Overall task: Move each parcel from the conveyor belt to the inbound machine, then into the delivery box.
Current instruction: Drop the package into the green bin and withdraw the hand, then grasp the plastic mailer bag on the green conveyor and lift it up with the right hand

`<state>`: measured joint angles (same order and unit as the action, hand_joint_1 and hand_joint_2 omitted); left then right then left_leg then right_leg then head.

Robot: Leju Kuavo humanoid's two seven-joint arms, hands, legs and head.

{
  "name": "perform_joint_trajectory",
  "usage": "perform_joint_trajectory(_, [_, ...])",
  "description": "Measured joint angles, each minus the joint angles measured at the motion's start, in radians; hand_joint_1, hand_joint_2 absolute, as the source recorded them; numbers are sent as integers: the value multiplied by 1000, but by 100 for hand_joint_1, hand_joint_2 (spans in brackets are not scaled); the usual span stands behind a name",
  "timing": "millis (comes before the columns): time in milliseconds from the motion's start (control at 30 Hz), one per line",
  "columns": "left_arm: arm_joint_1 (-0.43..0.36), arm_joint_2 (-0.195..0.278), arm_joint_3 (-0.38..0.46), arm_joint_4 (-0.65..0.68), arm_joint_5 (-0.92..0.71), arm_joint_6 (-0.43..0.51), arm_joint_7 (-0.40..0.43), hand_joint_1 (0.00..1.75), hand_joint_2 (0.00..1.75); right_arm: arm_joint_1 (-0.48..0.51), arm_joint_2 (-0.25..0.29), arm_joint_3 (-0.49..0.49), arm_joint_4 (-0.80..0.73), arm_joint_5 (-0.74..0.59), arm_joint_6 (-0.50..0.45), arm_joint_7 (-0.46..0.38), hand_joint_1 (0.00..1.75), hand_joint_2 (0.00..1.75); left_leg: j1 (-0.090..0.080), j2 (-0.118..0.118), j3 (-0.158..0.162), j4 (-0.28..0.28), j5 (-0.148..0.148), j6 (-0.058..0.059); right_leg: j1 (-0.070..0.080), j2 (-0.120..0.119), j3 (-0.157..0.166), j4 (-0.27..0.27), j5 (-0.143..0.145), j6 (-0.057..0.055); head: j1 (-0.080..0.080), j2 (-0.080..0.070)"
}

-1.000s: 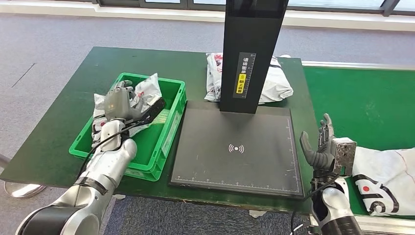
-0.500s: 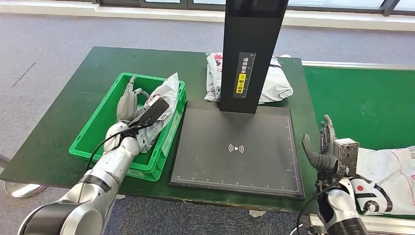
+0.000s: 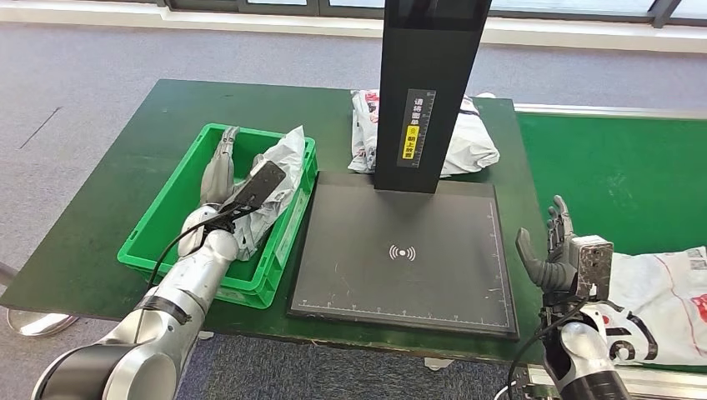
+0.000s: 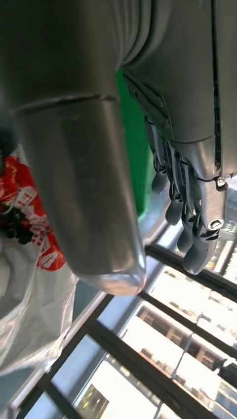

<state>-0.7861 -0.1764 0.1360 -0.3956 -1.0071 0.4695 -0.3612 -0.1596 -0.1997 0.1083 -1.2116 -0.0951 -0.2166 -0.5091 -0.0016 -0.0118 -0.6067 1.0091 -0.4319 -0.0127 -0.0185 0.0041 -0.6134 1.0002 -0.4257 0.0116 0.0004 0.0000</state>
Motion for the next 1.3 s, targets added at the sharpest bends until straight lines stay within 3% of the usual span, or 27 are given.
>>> perform_joint_trajectory(100, [-1, -3, 31, -5, 127, -110, -52, 0, 175, -1, -3, 0, 0, -9, 7, -3, 0, 44, 0, 0, 0, 0, 0, 0, 0, 0, 0, 0, 0, 0, 0, 0])
perform_joint_trajectory(133, [-2, -4, 41, -8, 172, -164, -67, 0, 131, -3, -4, 0, 2, -13, 12, -3, 0, 0, 0, 0, 0, 0, 0, 0, 0, 0, 0, 0, 0, 0, 0, 0])
perform_joint_trajectory(233, [-4, -4, 67, -16, 329, -385, -99, 0, 0, -20, -11, 0, 20, -29, 40, 2, 0, 0, 0, 0, 0, 0, 0, 0, 0, 0, 0, 0, 0, 0, 0, 0])
perform_joint_trajectory(333, [-5, -4, 88, -19, 484, -575, -103, 0, 0, -43, -22, 0, 51, -47, 70, 4, 0, 0, 0, 0, 0, 0, 0, 0, 0, 0, 0, 0, 0, 0, 0, 0])
perform_joint_trajectory(400, [-5, -4, 95, -19, 561, -626, -103, 0, 0, -50, -28, 0, 64, -54, 79, 3, 0, 0, 0, 0, 0, 0, 0, 0, 0, 0, 0, 0, 0, 0, 0, 0])
perform_joint_trajectory(533, [-5, -10, 97, -30, 655, -608, -145, 0, 175, -45, -36, 0, 67, -49, 51, 7, 0, 175, 0, 0, 0, 0, 0, 0, 0, 0, 0, 0, 0, 0, 0, 0])
perform_joint_trajectory(733, [0, -58, 30, -93, 746, -492, -239, 0, 175, -31, -47, -11, 67, 29, -47, 37, 0, 175, 0, -1, -1, 0, 0, 0, 0, -1, 0, 0, 0, 0, 0, 0])
perform_joint_trajectory(933, [18, -113, -107, -169, 855, -443, -273, 0, 175, -27, -50, -44, 97, 241, -184, 111, 0, 175, -1, -2, -1, 0, 0, 0, -1, -1, 0, -1, 0, 0, 0, 0])
perform_joint_trajectory(1133, [37, -126, -253, -224, 915, -259, -334, 0, 175, 3, -58, -100, 178, 397, -237, 192, 0, 175, -1, -2, -1, 0, 0, 0, -1, -2, -1, -1, 0, 0, 0, 0])
perform_joint_trajectory(1300, [45, -137, -363, -223, 953, -268, -334, 0, 175, 7, -77, -149, 275, 485, -257, 254, 0, 175, -1, -2, -2, 0, -1, 1, -1, -2, -1, -1, 0, 0, 0, 0])
